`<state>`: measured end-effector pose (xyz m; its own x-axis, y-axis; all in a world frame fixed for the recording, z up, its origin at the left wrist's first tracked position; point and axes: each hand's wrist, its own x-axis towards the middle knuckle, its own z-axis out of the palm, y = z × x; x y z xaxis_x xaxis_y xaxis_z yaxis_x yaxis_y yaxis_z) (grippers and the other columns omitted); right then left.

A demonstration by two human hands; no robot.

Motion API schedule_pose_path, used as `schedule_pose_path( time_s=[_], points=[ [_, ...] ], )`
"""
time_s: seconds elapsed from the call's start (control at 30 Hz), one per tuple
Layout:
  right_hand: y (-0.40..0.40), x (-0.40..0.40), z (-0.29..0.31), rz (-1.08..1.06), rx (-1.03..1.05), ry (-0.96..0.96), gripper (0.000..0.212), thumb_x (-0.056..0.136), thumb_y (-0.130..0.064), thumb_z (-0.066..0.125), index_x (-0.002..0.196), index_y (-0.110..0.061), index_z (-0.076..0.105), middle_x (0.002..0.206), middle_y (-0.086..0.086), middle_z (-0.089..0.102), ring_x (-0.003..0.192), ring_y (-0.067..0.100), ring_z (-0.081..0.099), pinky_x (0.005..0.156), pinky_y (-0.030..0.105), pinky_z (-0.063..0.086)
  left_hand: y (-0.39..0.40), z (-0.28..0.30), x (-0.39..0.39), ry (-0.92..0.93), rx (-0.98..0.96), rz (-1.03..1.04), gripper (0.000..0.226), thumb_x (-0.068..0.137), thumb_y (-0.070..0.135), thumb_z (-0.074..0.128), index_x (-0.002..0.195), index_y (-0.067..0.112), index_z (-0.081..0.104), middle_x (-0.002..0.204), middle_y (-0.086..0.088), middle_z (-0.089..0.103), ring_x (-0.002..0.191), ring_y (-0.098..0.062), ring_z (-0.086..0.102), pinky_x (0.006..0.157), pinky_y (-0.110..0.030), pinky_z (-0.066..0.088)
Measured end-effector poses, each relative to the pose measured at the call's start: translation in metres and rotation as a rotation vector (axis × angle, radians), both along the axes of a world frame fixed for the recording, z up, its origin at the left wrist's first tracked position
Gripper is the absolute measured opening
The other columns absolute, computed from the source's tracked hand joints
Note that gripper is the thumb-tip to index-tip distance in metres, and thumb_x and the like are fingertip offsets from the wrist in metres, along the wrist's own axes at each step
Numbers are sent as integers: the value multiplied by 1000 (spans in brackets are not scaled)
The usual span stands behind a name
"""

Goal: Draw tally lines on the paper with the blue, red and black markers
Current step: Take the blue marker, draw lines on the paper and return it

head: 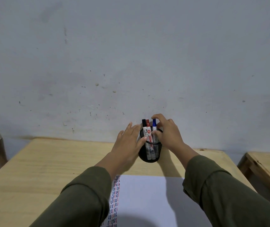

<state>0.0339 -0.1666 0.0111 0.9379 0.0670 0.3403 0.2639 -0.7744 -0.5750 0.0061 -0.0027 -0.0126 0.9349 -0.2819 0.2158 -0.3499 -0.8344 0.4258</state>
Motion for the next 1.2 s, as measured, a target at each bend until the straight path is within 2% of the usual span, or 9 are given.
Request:
schedule_pose_path(
  time_s=[0.23,0.43,0.5,0.6,0.63,0.73,0.87,1.03,1.2],
  points=[
    [-1,-15,37,1,321,-111,62,87,-3,60,134,-32,35,90,2,56,76,13,56,62,14,42,3,22,-6,-27,-1,44,60,99,45,25,151,17,14,160,2,15,149,-12,-3,120,-39,5],
    [0,-46,79,55,497,-122,63,86,-8,64,134,-35,33,86,2,60,73,14,64,67,14,50,5,65,-24,-150,-369,65,47,99,36,32,144,25,34,152,1,37,144,-15,27,117,-41,23],
    [3,-65,83,126,515,-75,62,85,-11,65,133,-35,34,90,8,68,82,21,69,77,24,54,2,80,-38,-188,-474,20,43,100,31,34,143,27,37,146,4,45,135,-14,41,111,-29,32],
    [9,-96,81,222,534,11,61,83,-13,68,130,-37,38,90,10,72,85,32,69,86,39,55,0,97,-62,-130,-613,-13,41,100,25,37,140,31,41,133,6,56,115,-8,51,82,4,34],
    [10,-106,81,246,541,33,60,82,-13,69,129,-37,39,90,9,73,86,34,68,87,40,55,1,100,-70,-110,-650,-14,39,99,24,39,137,31,46,127,7,59,110,-6,51,77,5,35],
    [14,-135,84,301,550,70,57,82,-13,69,126,-38,41,90,13,73,82,27,68,87,39,54,4,103,-91,-96,-711,-5,29,96,18,46,118,25,64,110,7,69,105,-4,58,83,-5,41],
    [18,-170,89,323,536,99,50,83,-12,68,124,-31,46,87,16,73,76,17,68,80,35,55,12,106,-121,-107,-752,48,20,92,16,53,100,20,71,99,5,72,96,-8,61,72,1,38],
    [16,-209,96,328,471,193,50,80,-20,73,124,-26,52,78,8,68,61,11,63,63,20,51,19,108,-153,-86,-934,306,22,92,28,52,102,18,69,93,2,66,80,-12,53,65,-21,39],
    [22,-234,87,375,677,171,44,81,-18,73,121,-25,58,79,4,70,66,14,63,74,30,52,23,102,-175,-12,-1034,432,29,93,34,49,103,15,68,92,-1,62,63,-7,44,55,-22,36]
  ],
)
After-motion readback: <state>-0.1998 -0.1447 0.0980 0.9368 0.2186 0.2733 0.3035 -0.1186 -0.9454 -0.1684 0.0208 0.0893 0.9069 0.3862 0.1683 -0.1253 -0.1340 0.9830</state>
